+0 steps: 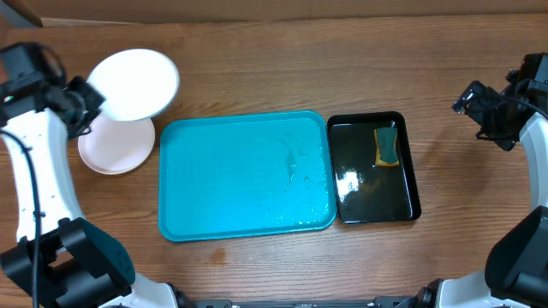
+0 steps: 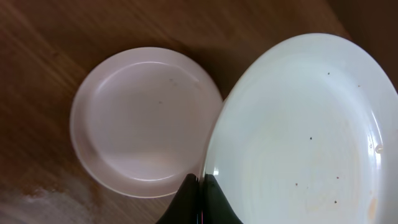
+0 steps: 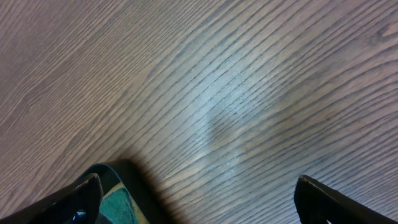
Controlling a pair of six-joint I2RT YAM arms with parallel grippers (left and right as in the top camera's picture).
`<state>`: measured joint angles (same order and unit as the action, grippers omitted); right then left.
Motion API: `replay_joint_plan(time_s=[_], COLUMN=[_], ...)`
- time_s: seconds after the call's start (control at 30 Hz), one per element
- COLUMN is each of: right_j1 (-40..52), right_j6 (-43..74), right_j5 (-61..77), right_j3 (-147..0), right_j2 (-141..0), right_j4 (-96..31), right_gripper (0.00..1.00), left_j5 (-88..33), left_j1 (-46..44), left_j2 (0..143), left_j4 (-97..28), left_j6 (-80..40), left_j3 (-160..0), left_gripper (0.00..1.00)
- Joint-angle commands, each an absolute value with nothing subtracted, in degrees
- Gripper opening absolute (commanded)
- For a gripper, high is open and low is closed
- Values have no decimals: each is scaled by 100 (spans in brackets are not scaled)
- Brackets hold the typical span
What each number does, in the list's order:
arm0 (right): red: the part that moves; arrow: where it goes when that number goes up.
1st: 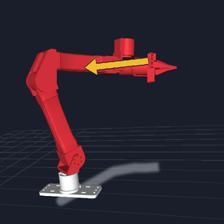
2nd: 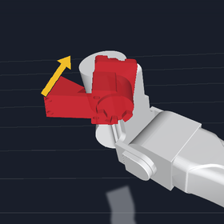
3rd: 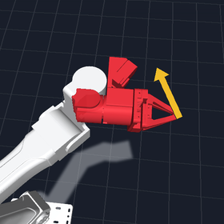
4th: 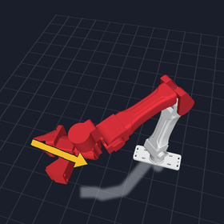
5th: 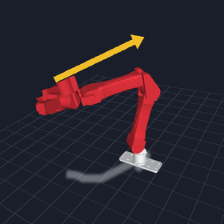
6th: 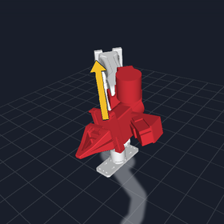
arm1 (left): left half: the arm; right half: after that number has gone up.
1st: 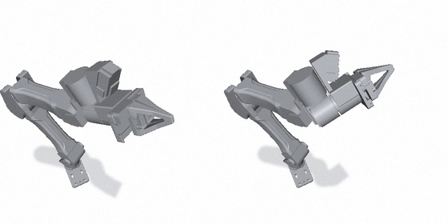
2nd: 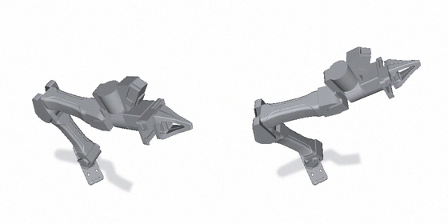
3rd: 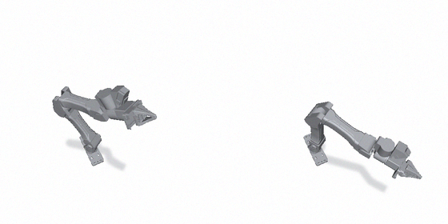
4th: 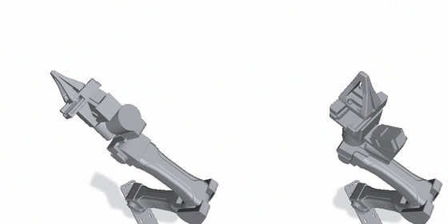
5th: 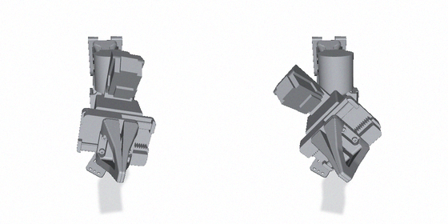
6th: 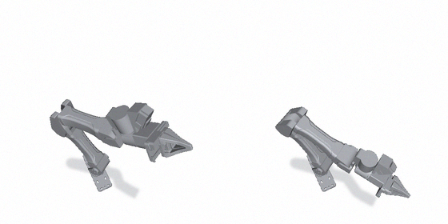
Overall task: Clean dirty plates on tray and stack at the side
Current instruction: 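Carry the white plate left and lower it onto the plate stack, then release the plate and raise the left gripper away from the stack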
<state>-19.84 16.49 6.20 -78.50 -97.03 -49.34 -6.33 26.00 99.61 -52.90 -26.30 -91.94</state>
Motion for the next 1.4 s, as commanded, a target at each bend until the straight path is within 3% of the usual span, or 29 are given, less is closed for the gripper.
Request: replay_joint_plan(time_s=[0.0,0.27,0.67,1.3,1.37], right_j1=[-2001,-1999,-2001,-1999,-1999], right_j6=[1673,1673,1673,1673,1673], right_j5=[655,655,655,655,655], right_j3=[-7920,-7920,-7920,-7920,-7920], right_j2=[-9640,-9640,-9640,-9640,-9640], right_j4=[-4915,-4915,-4915,-4915,-4915], right_gripper=[100,100,100,100,100], left_j5=[-237,657,661,939,939], left_j1=[2884,3159,3157,3148,3148], left_j2=[9966,9966,9966,9988,9988], left_j4=[-5295,-4799,-3859,-3728,-3732], left_j6=[-2941,-3002,-3002,-2963,-2961], left_j3=[-8877,-8123,-7393,-7317,-7317], left_gripper=[4,4,4,4,8])
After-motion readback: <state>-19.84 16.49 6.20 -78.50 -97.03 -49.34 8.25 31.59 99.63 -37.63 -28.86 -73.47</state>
